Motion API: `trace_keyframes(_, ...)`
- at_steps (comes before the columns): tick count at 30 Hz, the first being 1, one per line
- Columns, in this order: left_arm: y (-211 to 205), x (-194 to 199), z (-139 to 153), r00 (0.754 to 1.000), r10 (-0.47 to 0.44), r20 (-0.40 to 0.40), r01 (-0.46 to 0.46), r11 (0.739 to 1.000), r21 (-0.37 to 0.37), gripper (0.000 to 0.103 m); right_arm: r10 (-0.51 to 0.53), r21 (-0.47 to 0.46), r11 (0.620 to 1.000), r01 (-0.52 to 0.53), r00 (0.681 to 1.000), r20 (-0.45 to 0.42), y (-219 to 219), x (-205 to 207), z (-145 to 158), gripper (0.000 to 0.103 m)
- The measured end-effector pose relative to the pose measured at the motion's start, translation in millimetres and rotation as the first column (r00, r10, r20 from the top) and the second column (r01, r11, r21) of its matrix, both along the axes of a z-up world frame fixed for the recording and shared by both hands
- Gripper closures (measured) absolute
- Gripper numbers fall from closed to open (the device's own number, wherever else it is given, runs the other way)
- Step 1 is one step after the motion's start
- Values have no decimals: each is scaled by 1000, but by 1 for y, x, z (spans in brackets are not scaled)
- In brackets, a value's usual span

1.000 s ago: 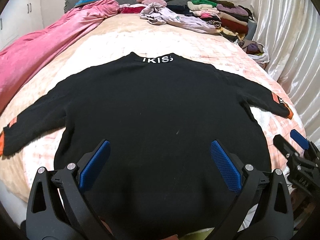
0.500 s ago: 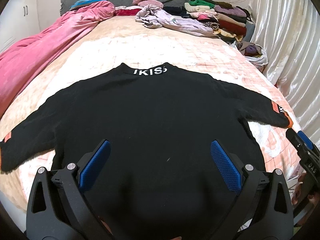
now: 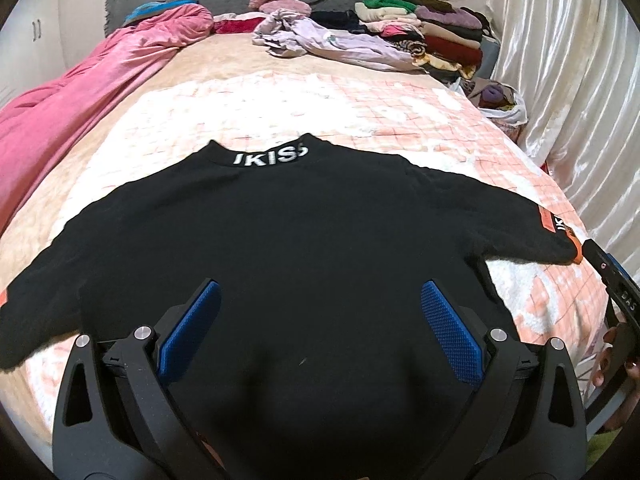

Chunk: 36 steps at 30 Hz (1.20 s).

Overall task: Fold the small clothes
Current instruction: 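Move the right tool to the orange sleeve cuff and grasp it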

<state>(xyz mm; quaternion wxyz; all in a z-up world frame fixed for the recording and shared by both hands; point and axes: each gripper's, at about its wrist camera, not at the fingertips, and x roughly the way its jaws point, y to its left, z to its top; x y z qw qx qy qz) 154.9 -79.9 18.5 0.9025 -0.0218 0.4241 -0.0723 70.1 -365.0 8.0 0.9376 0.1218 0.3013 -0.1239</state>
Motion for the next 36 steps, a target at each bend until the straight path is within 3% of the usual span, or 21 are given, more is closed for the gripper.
trace_keyframes(13,-26,40,-11,999,-34,-12,35,998,52,9,-130,-30,991,130,991,-29,-66,20,-8,4)
trace_keyframes(21,-19,59,-25,1000,-10,-20,11,999,50,9,-243,-61,969,239,966,-82,-119,24,-20,4)
trace_keyframes(25,-17,69,-30,1000,-4,-26,6,997,75,9,-266,-25,964,265,955,-129,-140,26,-34,4)
trace_keyframes(28,-19,76,-27,1000,-7,-19,9,996,90,9,-289,-49,957,285,945,-151,-149,29,-40,4)
trace_keyframes(36,-25,92,-28,1000,-21,6,20,990,140,9,-287,39,954,298,941,-182,-178,45,-55,5)
